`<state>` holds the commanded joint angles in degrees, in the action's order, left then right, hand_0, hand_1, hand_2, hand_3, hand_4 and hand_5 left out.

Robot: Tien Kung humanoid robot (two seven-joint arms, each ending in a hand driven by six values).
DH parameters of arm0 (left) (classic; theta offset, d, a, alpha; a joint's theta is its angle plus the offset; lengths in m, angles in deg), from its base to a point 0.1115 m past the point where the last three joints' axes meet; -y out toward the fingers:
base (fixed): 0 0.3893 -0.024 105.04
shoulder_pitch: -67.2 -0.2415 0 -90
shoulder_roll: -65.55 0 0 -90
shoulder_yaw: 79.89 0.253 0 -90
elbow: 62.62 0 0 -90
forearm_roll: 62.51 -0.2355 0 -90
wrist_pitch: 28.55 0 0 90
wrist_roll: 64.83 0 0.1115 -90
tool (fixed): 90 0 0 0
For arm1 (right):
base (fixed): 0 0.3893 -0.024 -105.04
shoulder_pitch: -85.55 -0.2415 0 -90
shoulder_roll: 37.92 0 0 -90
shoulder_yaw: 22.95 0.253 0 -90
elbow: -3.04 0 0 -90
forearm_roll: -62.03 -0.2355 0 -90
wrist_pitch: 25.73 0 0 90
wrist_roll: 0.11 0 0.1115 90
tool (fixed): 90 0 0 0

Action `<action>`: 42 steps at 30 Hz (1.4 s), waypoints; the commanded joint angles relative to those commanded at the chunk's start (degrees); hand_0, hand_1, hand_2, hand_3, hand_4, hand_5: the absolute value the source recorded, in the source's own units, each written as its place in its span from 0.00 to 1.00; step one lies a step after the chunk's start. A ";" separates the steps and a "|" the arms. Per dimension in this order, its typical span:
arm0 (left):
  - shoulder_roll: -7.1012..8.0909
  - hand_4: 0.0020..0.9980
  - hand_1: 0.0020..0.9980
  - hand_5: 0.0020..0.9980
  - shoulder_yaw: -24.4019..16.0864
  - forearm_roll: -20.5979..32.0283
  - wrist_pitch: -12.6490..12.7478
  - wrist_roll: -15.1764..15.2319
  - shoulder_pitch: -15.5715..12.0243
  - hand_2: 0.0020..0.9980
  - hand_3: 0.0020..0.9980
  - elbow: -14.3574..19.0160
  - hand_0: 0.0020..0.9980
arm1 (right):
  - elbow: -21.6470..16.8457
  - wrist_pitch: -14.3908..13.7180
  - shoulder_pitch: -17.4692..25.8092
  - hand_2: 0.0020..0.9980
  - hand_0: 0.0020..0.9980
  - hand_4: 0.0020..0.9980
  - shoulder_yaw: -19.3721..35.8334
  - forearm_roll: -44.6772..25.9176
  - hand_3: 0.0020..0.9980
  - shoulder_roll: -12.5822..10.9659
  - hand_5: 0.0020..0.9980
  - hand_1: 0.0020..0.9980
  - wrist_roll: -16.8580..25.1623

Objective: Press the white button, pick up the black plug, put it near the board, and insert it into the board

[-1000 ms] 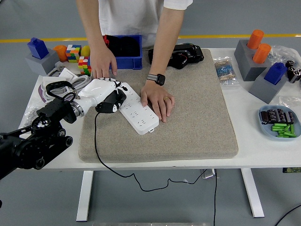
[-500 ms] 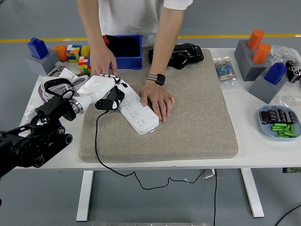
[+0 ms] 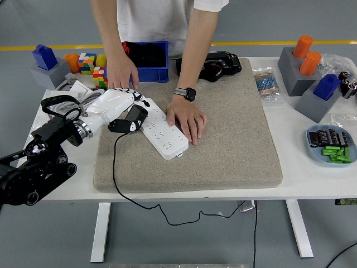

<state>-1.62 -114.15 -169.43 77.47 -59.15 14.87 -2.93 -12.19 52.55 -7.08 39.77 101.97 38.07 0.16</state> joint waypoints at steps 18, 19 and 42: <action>-2.87 0.57 0.82 0.19 1.68 -1.53 -0.73 -1.36 1.14 0.73 0.67 -6.23 0.77 | -0.02 -0.15 0.10 0.52 0.62 0.63 -0.07 -0.15 0.53 0.00 0.28 0.52 0.22; -3.05 0.57 0.82 0.19 1.64 -1.62 -0.71 -1.38 1.28 0.73 0.67 -6.29 0.77 | 0.01 -0.15 0.14 0.52 0.62 0.63 -0.03 -0.15 0.53 0.02 0.28 0.52 0.21; -5.22 0.56 0.81 0.15 2.62 -1.52 -0.74 -1.65 4.13 0.73 0.67 -11.21 0.76 | -0.03 -0.21 -0.05 0.52 0.62 0.63 0.26 -0.06 0.53 0.07 0.28 0.52 0.39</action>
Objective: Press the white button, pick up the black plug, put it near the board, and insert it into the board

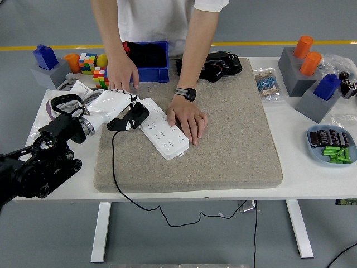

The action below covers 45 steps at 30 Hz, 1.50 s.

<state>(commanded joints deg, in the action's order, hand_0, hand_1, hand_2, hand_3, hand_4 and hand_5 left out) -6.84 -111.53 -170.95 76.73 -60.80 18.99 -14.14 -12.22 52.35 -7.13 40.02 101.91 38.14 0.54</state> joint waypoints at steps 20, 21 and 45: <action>-1.26 0.57 0.81 0.15 0.70 0.03 0.11 -0.51 0.46 0.73 0.66 1.41 0.76 | 0.02 -0.39 0.01 0.52 0.62 0.63 0.21 0.01 0.53 0.08 0.27 0.52 0.57; -1.40 0.57 0.81 0.15 0.62 0.04 0.07 -0.62 0.57 0.73 0.66 1.22 0.76 | 0.05 -0.39 0.01 0.52 0.62 0.63 0.12 -0.04 0.53 0.06 0.27 0.52 0.58; -1.95 0.57 0.82 0.15 -2.44 2.45 0.39 -1.34 -1.14 0.73 0.66 1.56 0.77 | 0.01 -0.81 0.23 0.52 0.62 0.63 -0.40 -0.06 0.53 0.01 0.27 0.52 1.11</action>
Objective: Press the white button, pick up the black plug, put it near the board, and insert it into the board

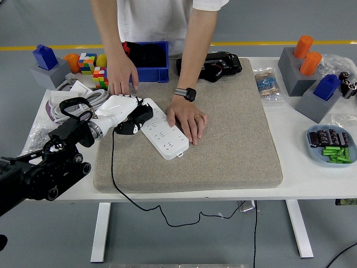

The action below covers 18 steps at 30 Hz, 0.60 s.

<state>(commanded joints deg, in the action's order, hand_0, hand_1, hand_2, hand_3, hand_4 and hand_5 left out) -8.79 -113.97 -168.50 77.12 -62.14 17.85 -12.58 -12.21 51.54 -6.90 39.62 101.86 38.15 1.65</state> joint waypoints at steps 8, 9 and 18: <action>1.92 0.57 0.83 0.15 -10.91 1.12 2.44 1.51 -3.30 0.75 0.71 6.96 0.78 | 0.06 0.04 0.12 0.52 0.62 0.63 0.42 0.09 0.53 0.08 0.27 0.52 -0.03; 2.12 0.57 0.83 0.15 -12.64 1.25 2.57 1.59 -3.98 0.75 0.71 8.09 0.78 | 0.07 0.07 0.12 0.52 0.62 0.63 0.45 0.10 0.53 0.09 0.27 0.52 -0.05; 2.92 0.61 0.83 0.18 -25.55 3.96 2.82 2.21 -10.33 0.74 0.70 12.79 0.79 | 0.02 0.14 -0.04 0.52 0.62 0.62 1.21 0.35 0.53 0.03 0.27 0.51 -0.14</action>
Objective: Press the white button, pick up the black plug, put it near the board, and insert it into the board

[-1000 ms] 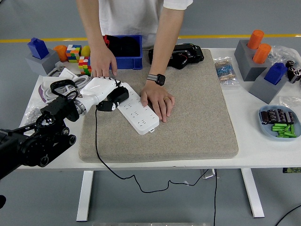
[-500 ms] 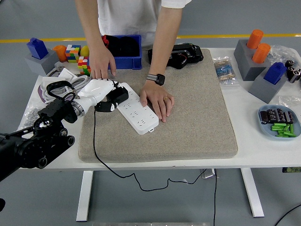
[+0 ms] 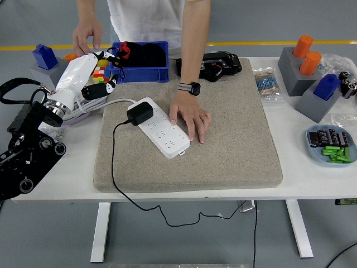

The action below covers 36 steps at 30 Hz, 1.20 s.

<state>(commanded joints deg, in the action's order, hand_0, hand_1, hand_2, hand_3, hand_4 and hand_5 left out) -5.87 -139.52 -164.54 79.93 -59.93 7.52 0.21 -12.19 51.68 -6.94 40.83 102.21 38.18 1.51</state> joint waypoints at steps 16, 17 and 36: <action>-2.56 0.62 0.83 0.21 -16.62 4.69 -4.70 -3.35 -9.61 0.75 0.71 -0.53 0.78 | -0.07 0.20 -1.39 0.52 0.62 0.62 2.28 0.86 0.53 -0.73 0.27 0.51 -0.68; -2.73 0.62 0.83 0.21 -17.11 4.79 -4.95 -3.57 -10.22 0.75 0.71 -0.31 0.78 | -0.08 0.19 -1.42 0.52 0.62 0.62 2.43 0.94 0.53 -0.74 0.27 0.51 -0.68; -3.58 0.63 0.80 0.22 -25.47 5.00 -5.10 -4.20 -15.19 0.74 0.71 2.64 0.75 | 0.08 1.90 -2.57 0.54 0.62 0.62 0.75 1.19 0.54 -0.68 0.27 0.53 -4.06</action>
<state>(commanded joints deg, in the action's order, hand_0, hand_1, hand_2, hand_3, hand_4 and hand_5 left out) -9.45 -164.99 -159.53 74.83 -64.13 -7.67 2.85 -12.11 53.58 -9.51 41.57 103.40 37.50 -2.55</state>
